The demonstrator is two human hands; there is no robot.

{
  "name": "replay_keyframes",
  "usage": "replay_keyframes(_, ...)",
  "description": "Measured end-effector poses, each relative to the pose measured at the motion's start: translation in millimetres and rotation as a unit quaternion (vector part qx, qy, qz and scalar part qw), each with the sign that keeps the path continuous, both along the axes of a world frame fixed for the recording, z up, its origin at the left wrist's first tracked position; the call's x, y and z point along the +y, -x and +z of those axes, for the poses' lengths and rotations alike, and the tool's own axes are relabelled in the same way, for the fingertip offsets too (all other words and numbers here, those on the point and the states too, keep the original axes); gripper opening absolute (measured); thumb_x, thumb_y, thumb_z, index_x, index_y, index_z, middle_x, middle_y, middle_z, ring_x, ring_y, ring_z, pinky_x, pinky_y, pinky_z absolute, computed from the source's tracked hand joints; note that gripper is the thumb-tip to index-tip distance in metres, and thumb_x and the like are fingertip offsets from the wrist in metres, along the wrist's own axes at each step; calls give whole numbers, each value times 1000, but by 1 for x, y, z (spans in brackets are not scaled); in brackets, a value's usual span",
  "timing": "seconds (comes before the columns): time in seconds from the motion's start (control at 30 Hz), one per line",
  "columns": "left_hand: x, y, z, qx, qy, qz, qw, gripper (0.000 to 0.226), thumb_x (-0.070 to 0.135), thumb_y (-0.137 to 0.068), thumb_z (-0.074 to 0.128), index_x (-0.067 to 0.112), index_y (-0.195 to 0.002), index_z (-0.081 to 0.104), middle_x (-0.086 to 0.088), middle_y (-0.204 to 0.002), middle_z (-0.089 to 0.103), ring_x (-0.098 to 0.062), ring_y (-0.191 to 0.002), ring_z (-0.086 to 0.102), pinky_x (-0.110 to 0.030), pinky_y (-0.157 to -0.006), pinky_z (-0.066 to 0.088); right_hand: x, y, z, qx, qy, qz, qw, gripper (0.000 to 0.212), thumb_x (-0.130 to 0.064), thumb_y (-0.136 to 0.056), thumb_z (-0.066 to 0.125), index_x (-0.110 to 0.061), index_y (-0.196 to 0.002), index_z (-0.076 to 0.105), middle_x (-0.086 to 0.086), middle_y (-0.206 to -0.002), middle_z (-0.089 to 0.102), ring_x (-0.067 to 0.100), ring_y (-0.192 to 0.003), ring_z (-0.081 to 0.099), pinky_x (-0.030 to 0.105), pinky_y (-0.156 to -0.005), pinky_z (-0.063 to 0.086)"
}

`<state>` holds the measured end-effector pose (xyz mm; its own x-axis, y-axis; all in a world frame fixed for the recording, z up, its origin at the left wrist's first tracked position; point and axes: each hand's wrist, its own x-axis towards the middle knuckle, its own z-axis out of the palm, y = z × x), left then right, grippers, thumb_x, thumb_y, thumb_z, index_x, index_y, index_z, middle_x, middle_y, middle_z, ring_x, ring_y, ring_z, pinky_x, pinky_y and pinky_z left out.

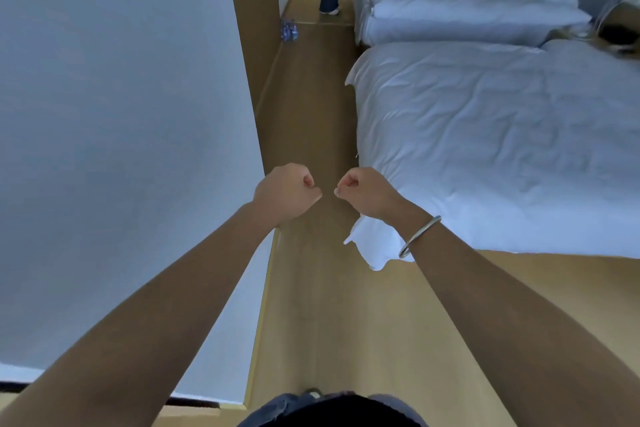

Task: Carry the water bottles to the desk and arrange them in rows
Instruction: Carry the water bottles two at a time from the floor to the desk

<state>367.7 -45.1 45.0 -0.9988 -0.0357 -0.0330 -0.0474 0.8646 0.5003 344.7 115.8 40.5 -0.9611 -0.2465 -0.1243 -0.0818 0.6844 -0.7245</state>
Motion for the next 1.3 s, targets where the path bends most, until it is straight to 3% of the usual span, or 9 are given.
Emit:
replay_keyframes(0.33,-33,75,-25,-32,-14,3,999,15,27,-84,55,18,-94,61,1,-91,62,-16,-85,59,-28,-74,47,-24,81,-25,-30,-48,18,998,10,-22,-89,53,-13,-90,58,0,-85,58,14,-86,56,25,-78,43)
replay_keyframes(0.53,-45,133,-32,-43,-13,11,999,9,27,-85,56,20,-90,58,1,-91,62,-14,-85,58,-27,-74,45,-34,151,-39,-56,-30,25,998,16,-20,-85,56,-7,-92,62,-3,-82,59,15,-83,57,28,-77,47)
replay_keyframes(0.63,-46,181,-33,-40,-5,18,999,10,27,-85,55,20,-91,59,2,-91,62,-13,-84,58,-26,-74,44,-39,200,-44,-49,-42,45,997,13,-21,-84,56,-9,-86,61,-2,-81,59,15,-80,57,26,-72,45)
replay_keyframes(0.77,-45,253,-24,-46,18,13,999,15,27,-84,55,17,-94,61,1,-90,64,-14,-82,59,-29,-75,49,-36,275,-40,-38,-81,70,994,12,-23,-85,54,-12,-87,59,0,-85,59,18,-86,58,29,-76,46)
replay_keyframes(0.97,-32,370,-11,-43,21,13,999,21,29,-84,55,18,-100,63,3,-97,65,-16,-90,61,-37,-83,52,-20,386,-32,-8,-147,86,985,22,-20,-88,49,-4,-98,59,10,-98,62,26,-94,58,38,-85,49)
replay_keyframes(1.3,-16,487,-45,-107,5,16,994,32,31,-85,53,19,-114,59,2,-111,62,-20,-100,59,-37,-89,49,-5,488,-56,-59,-150,85,983,31,-23,-90,50,-5,-115,56,15,-118,57,31,-112,52,41,-98,43)
